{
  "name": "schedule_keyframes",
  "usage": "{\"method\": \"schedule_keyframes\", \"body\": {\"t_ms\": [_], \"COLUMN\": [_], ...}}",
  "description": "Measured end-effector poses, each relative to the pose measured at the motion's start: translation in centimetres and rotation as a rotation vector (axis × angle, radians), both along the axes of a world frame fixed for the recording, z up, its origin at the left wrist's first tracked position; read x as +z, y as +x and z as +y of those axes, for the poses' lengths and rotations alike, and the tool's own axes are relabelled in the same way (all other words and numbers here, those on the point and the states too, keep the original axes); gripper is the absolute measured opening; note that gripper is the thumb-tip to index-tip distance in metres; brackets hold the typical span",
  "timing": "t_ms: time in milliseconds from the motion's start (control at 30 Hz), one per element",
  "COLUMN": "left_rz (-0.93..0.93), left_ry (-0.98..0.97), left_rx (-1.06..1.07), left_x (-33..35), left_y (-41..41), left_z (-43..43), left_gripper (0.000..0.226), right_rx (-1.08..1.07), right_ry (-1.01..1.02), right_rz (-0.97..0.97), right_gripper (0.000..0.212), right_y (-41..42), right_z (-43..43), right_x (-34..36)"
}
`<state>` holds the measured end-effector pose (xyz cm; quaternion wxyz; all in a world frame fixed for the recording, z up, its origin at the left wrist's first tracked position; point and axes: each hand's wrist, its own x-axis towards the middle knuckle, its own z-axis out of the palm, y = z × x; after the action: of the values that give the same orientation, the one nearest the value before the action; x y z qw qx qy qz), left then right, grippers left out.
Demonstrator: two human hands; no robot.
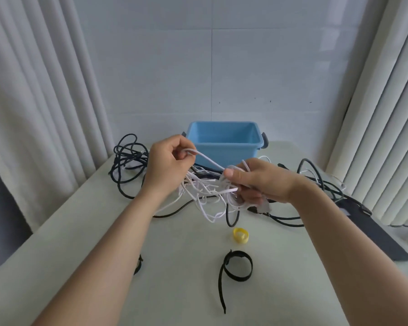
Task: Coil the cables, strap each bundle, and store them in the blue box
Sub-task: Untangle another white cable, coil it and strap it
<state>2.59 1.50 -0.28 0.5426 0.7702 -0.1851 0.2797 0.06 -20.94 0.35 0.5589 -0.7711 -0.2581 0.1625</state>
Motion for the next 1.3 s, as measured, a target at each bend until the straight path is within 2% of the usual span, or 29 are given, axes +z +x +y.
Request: {"method": "schedule_keyframes", "body": {"t_ms": [100,167,267,433,600,667,767,833,900,1000,1033,1100,1200,1300], "left_rz": [-0.015,-0.008,0.047,0.208,0.318,0.354,0.413,0.452,0.45,0.352,0.305,0.185,-0.051,-0.07], "left_ry": [0.12,0.228,0.314,0.44,0.404,0.452,0.582,0.593,0.599,0.747,0.737,0.676,0.595,0.419], "left_rx": [-0.008,-0.001,-0.042,-0.147,-0.338,-0.393,-0.408,-0.397,-0.317,0.117,0.268,0.436,0.445,0.227], "left_x": [-0.6,-1.1,-1.5,-1.2,-1.1,-1.5,-2.3,-2.7,-3.0,-2.9,-2.6,-2.1,-1.5,-0.9], "left_y": [0.3,0.4,0.3,-0.1,-0.5,-0.3,-0.2,0.0,0.5,1.0,0.9,0.5,0.4,0.1], "left_z": [0.3,0.4,0.4,0.1,-0.4,-0.5,-0.1,0.3,0.6,0.5,0.5,0.3,-0.2,-1.0], "left_gripper": [0.034,0.029,0.03,0.024,0.048,0.056,0.047,0.045,0.055,0.086,0.09,0.087,0.078,0.072], "right_rx": [0.075,0.087,0.046,-0.165,-0.232,-0.284,-0.386,-0.449,-0.487,-0.506,-0.509,-0.506,-0.437,-0.325], "right_ry": [0.1,0.281,0.552,0.915,1.275,1.338,1.405,1.47,1.471,1.405,1.356,1.205,0.906,0.7], "right_rz": [0.075,0.098,0.14,0.252,0.395,0.373,0.272,0.244,0.244,0.239,0.238,0.254,0.276,0.306], "right_gripper": [0.071,0.073,0.061,0.048,0.045,0.043,0.033,0.034,0.038,0.038,0.038,0.038,0.041,0.046], "right_y": [-0.1,-0.3,-0.8,-1.4,-0.3,0.0,0.4,0.6,0.4,0.2,0.2,0.1,-0.5,-1.5], "right_z": [-0.3,-0.5,-0.4,1.1,0.2,-0.5,-2.1,-3.1,-3.6,-3.5,-3.2,-2.7,-2.1,-1.5], "right_x": [0.6,1.3,2.4,3.5,3.3,3.3,3.8,4.2,4.5,4.8,4.9,5.0,5.2,5.8]}}
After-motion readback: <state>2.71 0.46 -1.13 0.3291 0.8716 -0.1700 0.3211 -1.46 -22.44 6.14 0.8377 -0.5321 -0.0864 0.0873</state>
